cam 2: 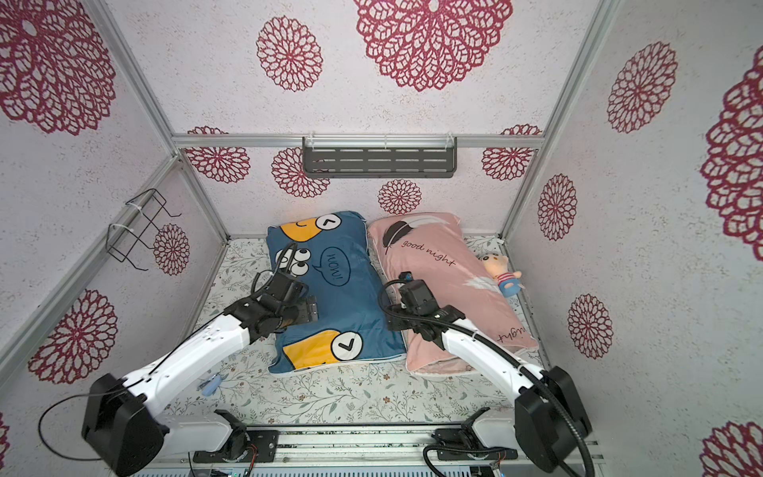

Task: Zip up pillowcases
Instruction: Pick up the pillowcase from the center of the board.

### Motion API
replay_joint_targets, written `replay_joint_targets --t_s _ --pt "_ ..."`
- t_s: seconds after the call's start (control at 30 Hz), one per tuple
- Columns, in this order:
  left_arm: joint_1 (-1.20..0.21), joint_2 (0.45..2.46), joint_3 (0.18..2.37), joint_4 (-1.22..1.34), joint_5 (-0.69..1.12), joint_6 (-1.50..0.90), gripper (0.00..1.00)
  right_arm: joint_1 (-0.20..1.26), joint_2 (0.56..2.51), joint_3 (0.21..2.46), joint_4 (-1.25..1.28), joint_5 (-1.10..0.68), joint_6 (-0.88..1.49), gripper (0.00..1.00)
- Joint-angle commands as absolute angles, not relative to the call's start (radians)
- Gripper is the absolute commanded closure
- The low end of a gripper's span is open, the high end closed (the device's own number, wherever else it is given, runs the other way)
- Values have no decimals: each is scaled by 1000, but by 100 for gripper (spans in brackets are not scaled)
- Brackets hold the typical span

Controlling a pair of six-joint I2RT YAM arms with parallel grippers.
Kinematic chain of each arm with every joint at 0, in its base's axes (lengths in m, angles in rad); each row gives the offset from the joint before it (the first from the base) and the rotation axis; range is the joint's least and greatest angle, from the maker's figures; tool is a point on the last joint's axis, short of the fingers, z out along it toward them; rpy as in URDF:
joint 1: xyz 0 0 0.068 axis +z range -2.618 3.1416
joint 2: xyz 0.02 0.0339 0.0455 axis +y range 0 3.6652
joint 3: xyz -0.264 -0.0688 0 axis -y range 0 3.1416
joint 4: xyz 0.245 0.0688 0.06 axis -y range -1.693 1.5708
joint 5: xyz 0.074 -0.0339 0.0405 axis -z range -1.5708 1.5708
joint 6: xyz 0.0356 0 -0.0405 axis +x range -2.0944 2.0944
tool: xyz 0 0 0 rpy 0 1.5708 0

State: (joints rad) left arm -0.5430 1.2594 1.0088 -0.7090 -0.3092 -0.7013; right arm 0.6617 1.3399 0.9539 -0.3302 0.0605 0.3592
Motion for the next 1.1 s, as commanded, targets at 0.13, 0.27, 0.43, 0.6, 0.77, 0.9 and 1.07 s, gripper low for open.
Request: replay_joint_targets --t_s 0.13,0.27,0.43,0.6,0.77,0.9,1.07 --pt "-363 1006 683 -854 -177 -834 2 777 1566 1066 -211 -62 404 11" --pt "-249 890 539 -763 -30 -941 2 754 1667 1086 -184 -56 463 18" --pt "-245 728 384 -699 17 -1040 2 617 1762 1080 -150 -139 489 24" --pt "-279 636 312 -645 50 -1030 18 544 1846 1154 -210 -158 453 27" --pt "-311 698 328 -506 111 -954 33 536 1887 1192 -262 -152 445 27" --pt "-386 727 336 -468 141 -906 37 534 1896 1207 -287 -140 441 27" --pt "-407 755 295 -450 161 -919 7 528 1911 1222 -304 -126 436 27"
